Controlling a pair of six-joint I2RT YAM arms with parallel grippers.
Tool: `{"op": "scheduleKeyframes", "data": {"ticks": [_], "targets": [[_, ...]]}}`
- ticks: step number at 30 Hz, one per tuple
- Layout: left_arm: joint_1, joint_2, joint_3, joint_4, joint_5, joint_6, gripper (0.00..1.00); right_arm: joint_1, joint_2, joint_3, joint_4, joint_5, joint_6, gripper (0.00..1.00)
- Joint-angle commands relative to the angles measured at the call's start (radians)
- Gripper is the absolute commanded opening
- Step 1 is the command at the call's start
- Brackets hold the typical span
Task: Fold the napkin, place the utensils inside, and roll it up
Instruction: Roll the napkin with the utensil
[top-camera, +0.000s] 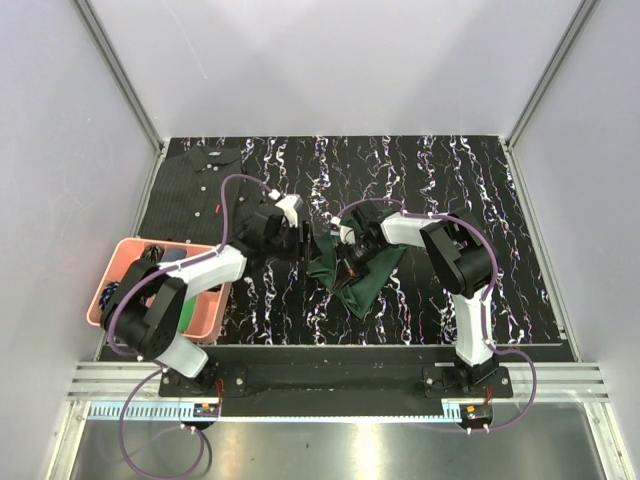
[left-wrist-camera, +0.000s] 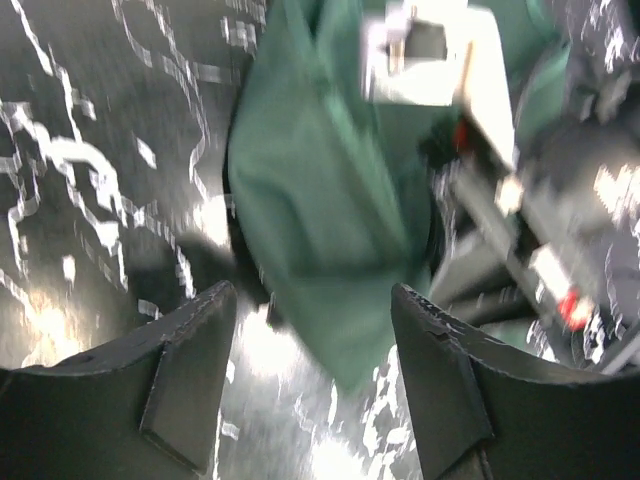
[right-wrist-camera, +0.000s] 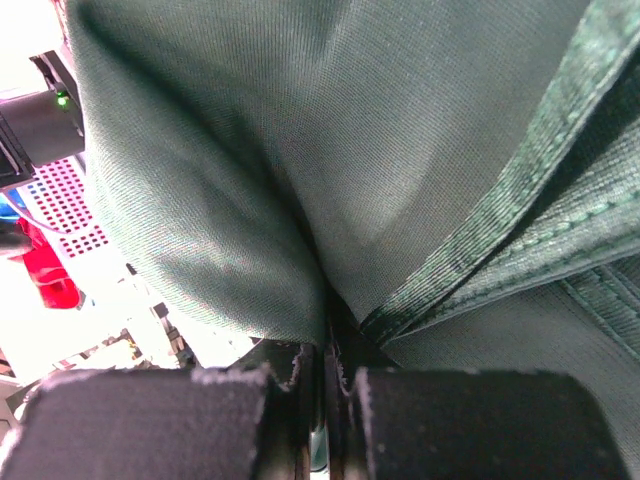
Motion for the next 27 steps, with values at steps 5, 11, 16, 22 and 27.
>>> {"op": "scheduleKeyframes", "data": {"ticks": [5,11,16,22,27], "targets": [[0.005,0.108,0.08,0.017,-0.003,-0.072,0.62,-0.006,-0.001,0.014,-0.012,0.004,-0.015,0.0],[0.005,0.13,0.069,-0.073,-0.004,-0.058,0.39,-0.006,-0.003,0.012,-0.012,0.013,-0.012,0.0],[0.003,0.144,0.092,-0.141,0.043,-0.019,0.18,-0.009,-0.003,0.012,-0.012,0.022,-0.012,0.0],[0.005,0.136,0.083,-0.236,0.046,0.037,0.31,-0.015,-0.001,0.015,-0.014,0.027,-0.006,0.0],[0.005,0.049,0.052,-0.23,-0.059,0.015,0.8,-0.017,0.002,0.014,-0.014,0.025,-0.006,0.0]]}}
